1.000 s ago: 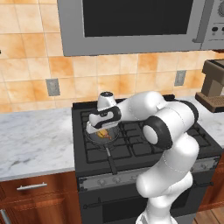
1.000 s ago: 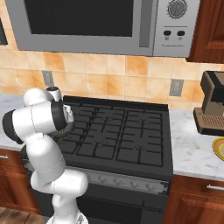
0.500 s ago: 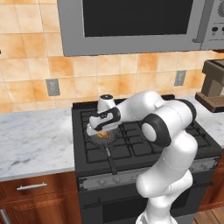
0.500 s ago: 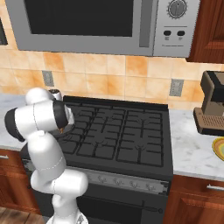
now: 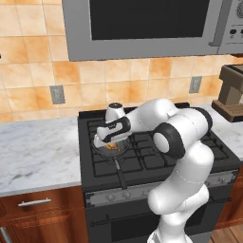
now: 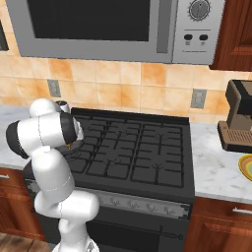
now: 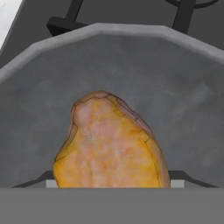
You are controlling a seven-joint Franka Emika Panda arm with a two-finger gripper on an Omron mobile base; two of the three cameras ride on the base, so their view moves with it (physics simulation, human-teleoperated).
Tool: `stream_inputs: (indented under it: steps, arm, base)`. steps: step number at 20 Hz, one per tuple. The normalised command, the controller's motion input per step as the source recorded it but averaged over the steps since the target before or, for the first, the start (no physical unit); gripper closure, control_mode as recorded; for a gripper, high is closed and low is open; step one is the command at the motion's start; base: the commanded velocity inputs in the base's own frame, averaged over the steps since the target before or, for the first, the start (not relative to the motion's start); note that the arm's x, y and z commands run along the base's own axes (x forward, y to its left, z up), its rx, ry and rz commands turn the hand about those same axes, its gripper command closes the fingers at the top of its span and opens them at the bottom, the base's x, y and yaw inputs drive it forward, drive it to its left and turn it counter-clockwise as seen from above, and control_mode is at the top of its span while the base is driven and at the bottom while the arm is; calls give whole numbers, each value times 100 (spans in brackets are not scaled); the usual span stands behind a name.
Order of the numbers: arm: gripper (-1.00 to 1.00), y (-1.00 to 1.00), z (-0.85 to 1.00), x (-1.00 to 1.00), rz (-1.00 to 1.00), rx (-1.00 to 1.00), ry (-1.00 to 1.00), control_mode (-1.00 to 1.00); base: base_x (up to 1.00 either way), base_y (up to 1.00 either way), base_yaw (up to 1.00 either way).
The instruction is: Place the chicken drumstick on the plate and place the lemon on the same plate.
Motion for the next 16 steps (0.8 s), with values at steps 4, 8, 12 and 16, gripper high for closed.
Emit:
stream_inputs:
  steps: [4,8,12,16]
  arm:
    - [100,-1,21,0,0,0,0,-100]
    - [100,-9,73,-20,0,0,0,-100]
    - [100,-23,76,-66,-8,0,1,-100]
    - [100,-56,51,-89,-11,0,2,-100]
  base:
    - [0,0,0]
    - [0,0,0]
    - [0,0,0]
    - [0,0,0]
